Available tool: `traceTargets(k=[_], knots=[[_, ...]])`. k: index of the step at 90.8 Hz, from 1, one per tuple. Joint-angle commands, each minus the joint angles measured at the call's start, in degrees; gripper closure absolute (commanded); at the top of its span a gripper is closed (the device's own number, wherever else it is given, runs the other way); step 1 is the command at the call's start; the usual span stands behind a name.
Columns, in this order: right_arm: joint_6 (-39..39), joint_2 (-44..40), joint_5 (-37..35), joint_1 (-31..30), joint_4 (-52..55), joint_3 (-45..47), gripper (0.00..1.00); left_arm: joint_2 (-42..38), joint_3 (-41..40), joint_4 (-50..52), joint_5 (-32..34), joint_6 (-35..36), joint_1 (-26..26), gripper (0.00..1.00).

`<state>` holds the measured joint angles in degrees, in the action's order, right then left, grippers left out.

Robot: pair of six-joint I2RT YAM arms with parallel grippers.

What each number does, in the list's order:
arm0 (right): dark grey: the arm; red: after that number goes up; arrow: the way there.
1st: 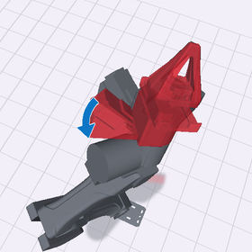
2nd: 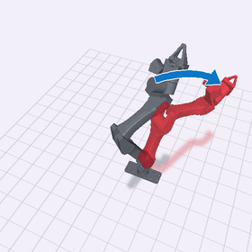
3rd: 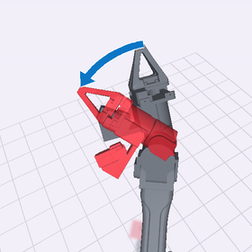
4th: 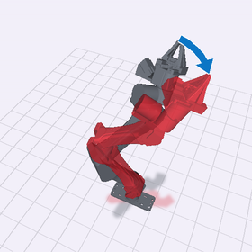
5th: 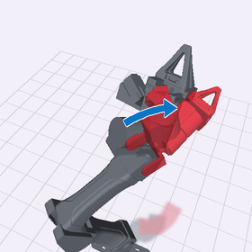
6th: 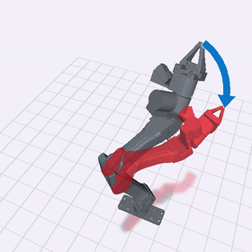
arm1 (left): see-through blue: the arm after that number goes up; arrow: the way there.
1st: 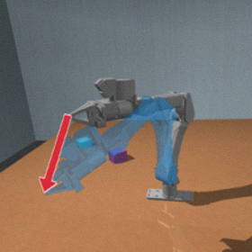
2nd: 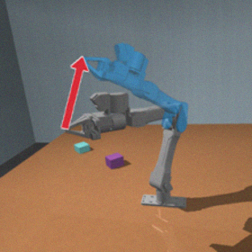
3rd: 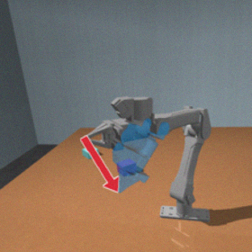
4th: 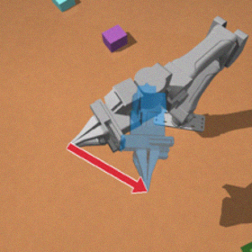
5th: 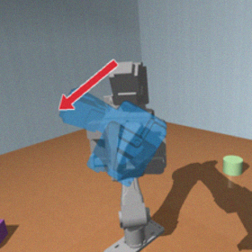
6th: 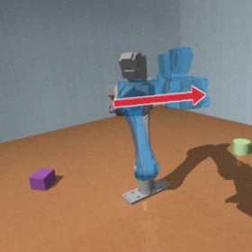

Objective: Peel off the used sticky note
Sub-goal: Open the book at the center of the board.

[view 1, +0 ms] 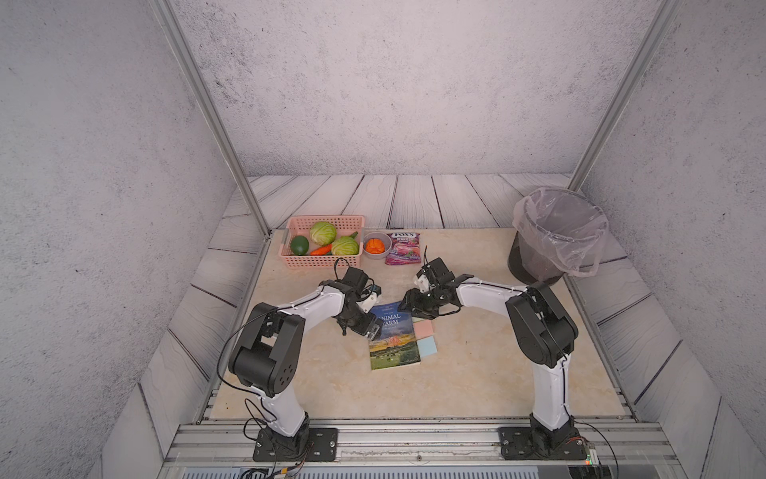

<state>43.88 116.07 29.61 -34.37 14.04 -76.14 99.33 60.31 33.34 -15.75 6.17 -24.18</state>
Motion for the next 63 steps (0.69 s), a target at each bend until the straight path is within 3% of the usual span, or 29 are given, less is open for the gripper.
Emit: traceTargets(k=[1,63], knots=[[0.7,-0.7,2.1,-0.1,-0.3,0.9,0.38,1.0,1.4,1.8,-0.4,0.0,0.0,0.06],[-0.4,-0.7,3.2,-1.2,0.4,1.0,0.37,5.3,5.2,3.6,2.2,-0.3,0.0,0.06]])
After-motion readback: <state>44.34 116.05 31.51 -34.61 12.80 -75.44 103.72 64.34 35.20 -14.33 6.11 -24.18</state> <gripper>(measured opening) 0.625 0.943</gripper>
